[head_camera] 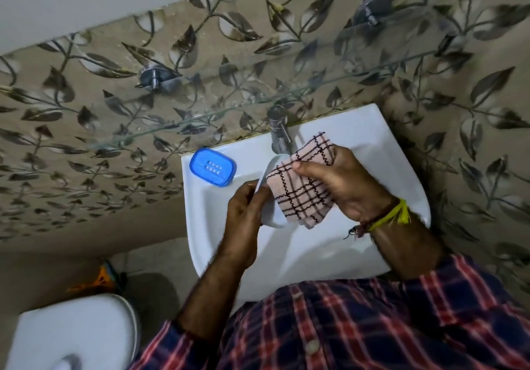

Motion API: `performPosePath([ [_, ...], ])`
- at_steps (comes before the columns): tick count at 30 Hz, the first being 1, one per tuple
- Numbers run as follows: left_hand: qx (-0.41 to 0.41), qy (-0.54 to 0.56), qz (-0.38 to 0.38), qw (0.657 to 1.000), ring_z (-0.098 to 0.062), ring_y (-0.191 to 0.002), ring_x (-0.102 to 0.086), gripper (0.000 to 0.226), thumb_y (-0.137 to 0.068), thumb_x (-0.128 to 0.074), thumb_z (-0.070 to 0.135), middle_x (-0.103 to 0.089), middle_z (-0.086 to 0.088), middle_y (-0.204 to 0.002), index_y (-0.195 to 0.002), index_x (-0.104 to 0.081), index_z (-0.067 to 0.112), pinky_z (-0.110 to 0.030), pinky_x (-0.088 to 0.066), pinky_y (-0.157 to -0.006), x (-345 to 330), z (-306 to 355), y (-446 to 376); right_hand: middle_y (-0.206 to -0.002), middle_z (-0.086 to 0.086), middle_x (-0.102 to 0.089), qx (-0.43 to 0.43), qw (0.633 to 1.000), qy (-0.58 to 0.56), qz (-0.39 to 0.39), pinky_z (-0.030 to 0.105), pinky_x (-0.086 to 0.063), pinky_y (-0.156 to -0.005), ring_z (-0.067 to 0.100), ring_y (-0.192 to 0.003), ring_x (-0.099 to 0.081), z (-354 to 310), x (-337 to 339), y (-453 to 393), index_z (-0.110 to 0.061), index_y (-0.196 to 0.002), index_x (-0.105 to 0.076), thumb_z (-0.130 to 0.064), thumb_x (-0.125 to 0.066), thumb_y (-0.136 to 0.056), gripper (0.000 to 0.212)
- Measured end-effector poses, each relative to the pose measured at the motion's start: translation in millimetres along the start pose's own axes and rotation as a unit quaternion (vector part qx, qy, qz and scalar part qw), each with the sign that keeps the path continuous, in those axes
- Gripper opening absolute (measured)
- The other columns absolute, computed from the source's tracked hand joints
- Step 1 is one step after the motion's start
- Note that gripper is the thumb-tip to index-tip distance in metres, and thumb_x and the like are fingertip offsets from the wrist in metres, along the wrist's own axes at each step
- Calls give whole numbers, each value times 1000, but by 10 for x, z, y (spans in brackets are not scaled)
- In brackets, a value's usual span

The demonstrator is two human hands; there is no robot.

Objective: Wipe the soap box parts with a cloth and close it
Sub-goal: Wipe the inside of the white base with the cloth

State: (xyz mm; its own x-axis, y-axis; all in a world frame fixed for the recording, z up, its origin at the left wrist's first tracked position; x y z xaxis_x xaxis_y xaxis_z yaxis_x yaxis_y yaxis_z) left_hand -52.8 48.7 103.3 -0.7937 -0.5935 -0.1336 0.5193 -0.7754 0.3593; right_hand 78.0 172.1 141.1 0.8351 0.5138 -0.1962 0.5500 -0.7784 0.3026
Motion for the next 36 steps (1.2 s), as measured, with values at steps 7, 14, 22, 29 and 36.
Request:
performPosePath([
  [7,145,207,-145,957,-26,-115,-68,46,-89,-59,47,-65,-13,-137,-124,-74,21,-45,-50,-101,-186,24,207,-101,24,-75,-54,996,-61,-33,40,-63,-77,29,-85,-74,-43,23,120,14,-111,-65,-9,-67,-92,30],
  [14,63,137,-77,986,-21,-111,-71,44,-93,-58,46,-73,-9,-125,-126,-71,22,-32,-59,-84,-79,133,41,-86,10,-78,-62,998,-10,-9,28,-61,-59,20,-72,-73,-222,266,211,-3,-101,-68,-3,-69,-89,12],
  [22,67,132,-88,985,-32,-119,-57,63,-83,-65,54,-67,-15,-125,-136,-63,19,-56,-39,-111,-40,268,-65,-90,9,-79,-41,997,37,-55,25,-60,-63,19,-76,-75,-431,345,346,-3,-100,-72,1,-79,-71,31],
  [29,13,100,-175,979,-25,-131,-60,57,-100,-45,50,-62,-9,-144,-151,-45,24,-34,-54,-98,-254,266,-75,-85,16,-77,-98,991,78,49,38,-63,-73,29,-75,-76,-385,-87,333,-4,-87,-74,0,-83,-73,18],
  [36,-32,101,-186,977,-29,-139,-51,46,-106,-37,39,-55,-13,-149,-149,-47,27,-41,-47,-109,-375,265,-104,-87,17,-77,-94,981,-155,74,32,-63,-70,23,-73,-73,-280,-299,282,1,-103,-74,-1,-72,-85,18],
])
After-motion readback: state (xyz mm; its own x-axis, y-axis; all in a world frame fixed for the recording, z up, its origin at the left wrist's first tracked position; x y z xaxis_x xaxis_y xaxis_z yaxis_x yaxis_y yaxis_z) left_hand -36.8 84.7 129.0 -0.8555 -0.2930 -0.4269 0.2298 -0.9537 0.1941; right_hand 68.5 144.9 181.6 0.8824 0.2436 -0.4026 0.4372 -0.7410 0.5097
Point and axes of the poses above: each hand's wrist, its own y-axis away from the middle knuckle, its own x-axis out of the back of the hand, z = x × y, the point moved 3 cm from there along -y, towards the middle knuckle
